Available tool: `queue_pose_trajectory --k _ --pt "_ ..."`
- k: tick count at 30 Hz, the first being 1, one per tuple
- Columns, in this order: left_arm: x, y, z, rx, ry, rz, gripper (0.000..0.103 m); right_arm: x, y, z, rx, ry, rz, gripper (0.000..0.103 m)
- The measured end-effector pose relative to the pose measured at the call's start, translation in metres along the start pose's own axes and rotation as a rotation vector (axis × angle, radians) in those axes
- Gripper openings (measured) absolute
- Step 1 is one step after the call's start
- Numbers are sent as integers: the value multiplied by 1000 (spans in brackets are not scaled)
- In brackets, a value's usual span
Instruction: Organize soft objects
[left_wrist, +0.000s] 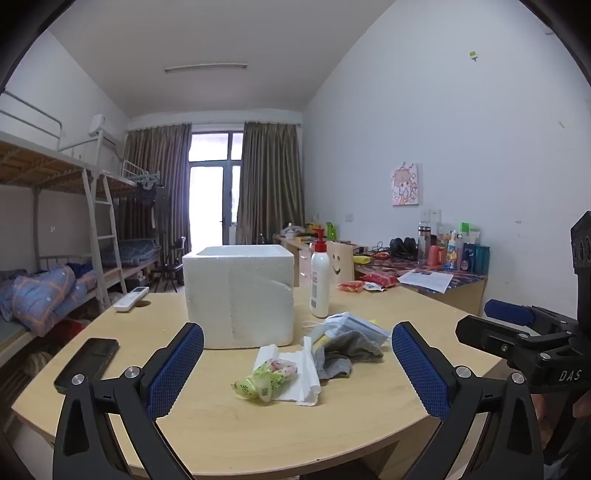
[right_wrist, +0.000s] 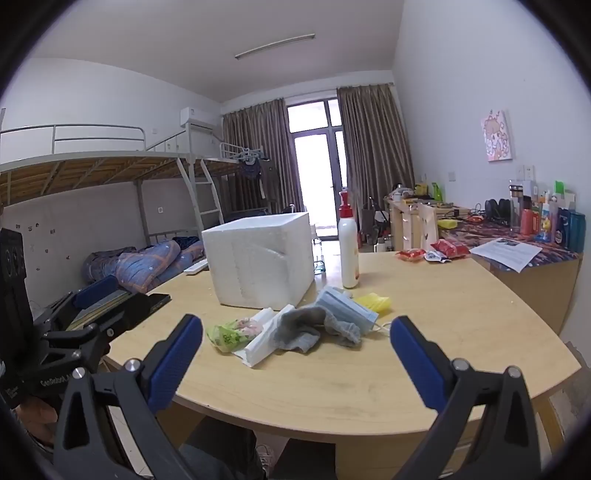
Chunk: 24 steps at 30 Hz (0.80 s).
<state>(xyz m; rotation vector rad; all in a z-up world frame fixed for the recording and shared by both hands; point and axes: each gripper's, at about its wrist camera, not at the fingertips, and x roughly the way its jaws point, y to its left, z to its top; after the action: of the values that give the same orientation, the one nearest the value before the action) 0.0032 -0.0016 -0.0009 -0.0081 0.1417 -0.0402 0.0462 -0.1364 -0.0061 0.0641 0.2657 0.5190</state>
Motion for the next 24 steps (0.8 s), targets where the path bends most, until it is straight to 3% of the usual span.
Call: queue_pose_trajectory --k 24 --pt "0 -1 0 10 -2 -11 102 -2 -3 3 -1 0 -2 103"
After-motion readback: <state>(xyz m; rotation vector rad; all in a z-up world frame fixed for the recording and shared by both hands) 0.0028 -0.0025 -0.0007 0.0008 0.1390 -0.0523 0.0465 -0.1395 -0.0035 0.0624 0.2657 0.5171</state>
